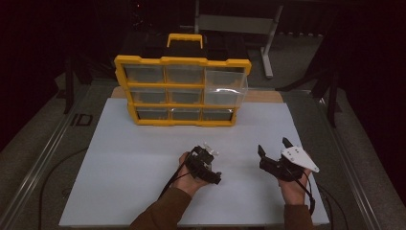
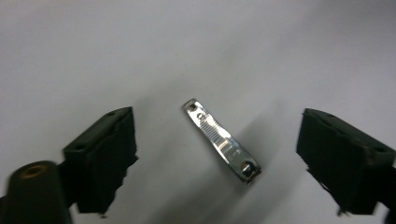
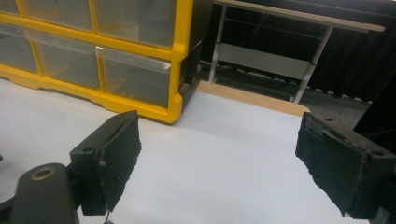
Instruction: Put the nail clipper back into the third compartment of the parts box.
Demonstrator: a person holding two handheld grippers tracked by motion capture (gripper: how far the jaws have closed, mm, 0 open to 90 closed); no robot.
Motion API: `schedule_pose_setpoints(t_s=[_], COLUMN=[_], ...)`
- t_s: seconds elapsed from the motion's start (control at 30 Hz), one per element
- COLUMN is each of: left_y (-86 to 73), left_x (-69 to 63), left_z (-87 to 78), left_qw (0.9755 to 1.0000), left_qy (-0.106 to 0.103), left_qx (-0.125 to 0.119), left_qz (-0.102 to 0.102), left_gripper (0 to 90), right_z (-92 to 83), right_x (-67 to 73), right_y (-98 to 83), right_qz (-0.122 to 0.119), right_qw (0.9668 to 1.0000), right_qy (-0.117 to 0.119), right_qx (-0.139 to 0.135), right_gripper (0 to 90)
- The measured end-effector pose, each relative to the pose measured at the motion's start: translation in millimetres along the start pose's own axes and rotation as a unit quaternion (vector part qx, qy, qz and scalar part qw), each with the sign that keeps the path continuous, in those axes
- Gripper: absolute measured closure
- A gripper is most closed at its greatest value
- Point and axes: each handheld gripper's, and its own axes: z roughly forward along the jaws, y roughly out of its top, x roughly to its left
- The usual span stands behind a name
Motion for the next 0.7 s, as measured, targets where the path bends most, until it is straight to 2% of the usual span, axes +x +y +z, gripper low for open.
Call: schedule_pose_setpoints(t_s=[0.13,0.27,0.47,0.6,0.7], left_y=[-4.5,-7.7,-7.7,-6.8,-5.5], left_x=[-0.4,-4.7,-7.0,-7.7,-8.5], left_z=[2.7,5.5,7.0,6.0,5.3], left_qw=[1.0000,0.9999,0.9997,0.9995,0.9993], left_qy=[0.004,-0.005,0.008,0.008,0.005], left_qx=[0.008,0.011,0.016,0.023,0.027], left_qz=[-0.002,0.008,0.014,0.019,0.026], left_gripper=[18.9,30.5,41.8,46.8,54.1], right_z=[0.1,0.2,-0.2,-0.2,-0.6], right_x=[0.3,0.4,1.0,0.6,0.2], right_y=[0.0,0.0,0.3,0.1,0.4], right_qz=[0.000,-0.002,-0.005,-0.006,-0.005], right_qw=[1.0000,1.0000,1.0000,1.0000,1.0000], right_qy=[0.001,0.001,-0.002,-0.003,-0.003], right_qx=[0.000,0.001,0.001,0.002,0.000], right_gripper=[13.4,13.4,13.4,13.4,13.4])
